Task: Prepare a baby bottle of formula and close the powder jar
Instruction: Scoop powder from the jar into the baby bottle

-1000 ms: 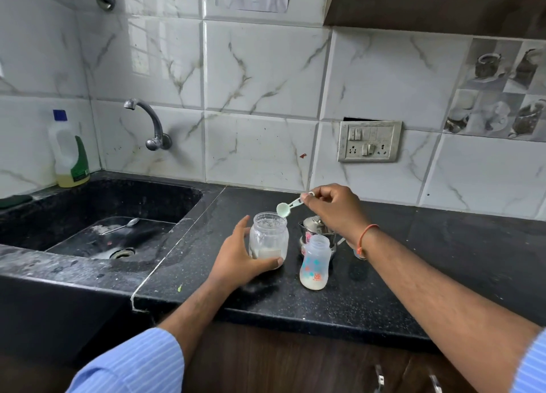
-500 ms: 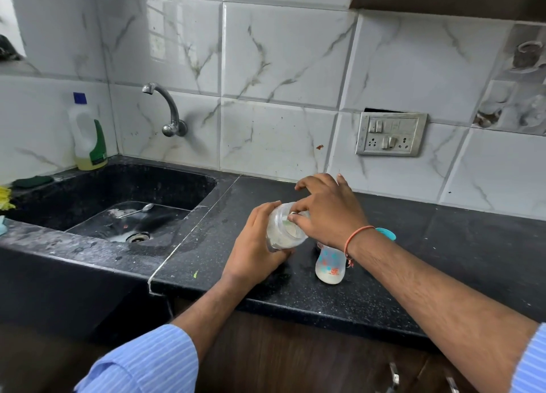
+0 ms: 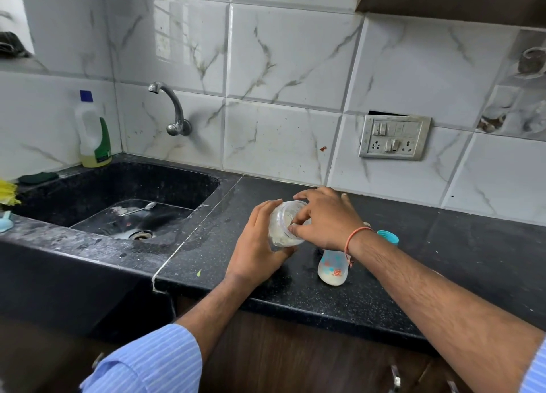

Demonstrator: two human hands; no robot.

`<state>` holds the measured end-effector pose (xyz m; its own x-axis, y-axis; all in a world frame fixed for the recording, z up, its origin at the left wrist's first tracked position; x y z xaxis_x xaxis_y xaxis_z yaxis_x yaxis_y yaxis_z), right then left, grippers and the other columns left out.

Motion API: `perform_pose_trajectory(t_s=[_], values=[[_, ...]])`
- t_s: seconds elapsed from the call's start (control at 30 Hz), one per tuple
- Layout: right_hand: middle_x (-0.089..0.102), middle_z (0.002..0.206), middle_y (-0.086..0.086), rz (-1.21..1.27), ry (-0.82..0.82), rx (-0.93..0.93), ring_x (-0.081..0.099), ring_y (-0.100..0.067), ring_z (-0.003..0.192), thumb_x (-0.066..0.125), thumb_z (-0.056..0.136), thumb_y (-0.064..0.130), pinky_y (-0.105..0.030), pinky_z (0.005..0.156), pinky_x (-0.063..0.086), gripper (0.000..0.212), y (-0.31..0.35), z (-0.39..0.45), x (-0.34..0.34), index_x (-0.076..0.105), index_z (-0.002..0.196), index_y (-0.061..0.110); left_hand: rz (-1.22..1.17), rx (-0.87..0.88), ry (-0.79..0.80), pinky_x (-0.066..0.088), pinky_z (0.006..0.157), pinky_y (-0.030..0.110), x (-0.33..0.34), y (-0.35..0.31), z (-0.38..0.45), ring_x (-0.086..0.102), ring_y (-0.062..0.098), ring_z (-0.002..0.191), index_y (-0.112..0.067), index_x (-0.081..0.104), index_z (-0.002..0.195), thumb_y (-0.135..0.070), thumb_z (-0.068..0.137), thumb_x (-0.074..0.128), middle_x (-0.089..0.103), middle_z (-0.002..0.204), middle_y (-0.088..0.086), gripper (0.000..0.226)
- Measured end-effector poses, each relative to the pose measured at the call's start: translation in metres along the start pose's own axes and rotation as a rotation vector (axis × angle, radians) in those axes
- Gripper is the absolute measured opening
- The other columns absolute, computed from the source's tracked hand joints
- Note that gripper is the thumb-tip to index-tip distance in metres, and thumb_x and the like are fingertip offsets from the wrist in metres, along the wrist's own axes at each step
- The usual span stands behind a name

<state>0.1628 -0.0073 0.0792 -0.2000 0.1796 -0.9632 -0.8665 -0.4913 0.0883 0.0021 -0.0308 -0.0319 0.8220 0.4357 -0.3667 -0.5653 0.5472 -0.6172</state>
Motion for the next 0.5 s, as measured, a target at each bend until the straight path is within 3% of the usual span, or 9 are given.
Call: perform_pose_trajectory(t_s=[0.2, 0.33, 0.37, 0.5], values=[[0.053, 0.147, 0.027, 0.250, 0.007, 0.069, 0.036, -0.016, 0.144, 0.076, 0.087, 0.056, -0.065, 0.123, 0.018, 0.011, -0.010, 0.011, 0.005, 0.079, 0.079, 0.049, -0.006, -0.065, 0.001, 0.037, 0.106, 0.001, 0.001, 0.006, 0.002, 0.050, -0.007, 0.139, -0.025, 0.043, 0.161, -0.029, 0.077, 0.100, 0.049, 0.155, -0.015, 0.101], [0.057, 0.131, 0.031, 0.524, -0.024, 0.109, 0.048, -0.010, 0.138, 0.076, 0.062, 0.069, -0.060, 0.124, 0.027, 0.011, -0.016, 0.017, 0.004, 0.075, 0.067, 0.059, 0.003, -0.104, -0.007, 0.039, 0.107, 0.006, 0.002, 0.008, 0.003, 0.050, -0.003, 0.138, -0.028, 0.041, 0.163, -0.035, 0.077, 0.099, 0.049, 0.156, -0.015, 0.105], [0.057, 0.129, 0.030, 0.583, -0.033, 0.126, 0.051, -0.010, 0.136, 0.077, 0.060, 0.068, -0.056, 0.124, 0.030, 0.015, -0.018, 0.018, 0.003, 0.077, 0.069, 0.056, 0.005, -0.112, -0.011, 0.041, 0.108, 0.011, 0.002, 0.008, 0.003, 0.051, -0.003, 0.138, -0.028, 0.040, 0.164, -0.037, 0.077, 0.099, 0.049, 0.156, -0.015, 0.105], [0.062, 0.141, 0.008, 0.740, -0.075, 0.182, 0.058, -0.014, 0.131, 0.084, 0.089, 0.035, -0.043, 0.117, 0.044, 0.009, -0.024, 0.020, -0.002, 0.086, 0.093, 0.027, 0.029, -0.128, -0.007, 0.046, 0.114, 0.025, 0.002, 0.009, 0.003, 0.050, 0.000, 0.142, -0.030, 0.039, 0.164, -0.043, 0.077, 0.098, 0.049, 0.157, -0.014, 0.106]])
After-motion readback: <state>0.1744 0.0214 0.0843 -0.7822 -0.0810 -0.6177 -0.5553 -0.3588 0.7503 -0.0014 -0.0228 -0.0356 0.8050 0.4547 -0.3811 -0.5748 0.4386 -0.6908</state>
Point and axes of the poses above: each hand's wrist, its own z-axis towards the middle knuckle, its own x-axis out of the palm, y = z × x, the point moved 2 cm from there along z, towards the middle knuckle
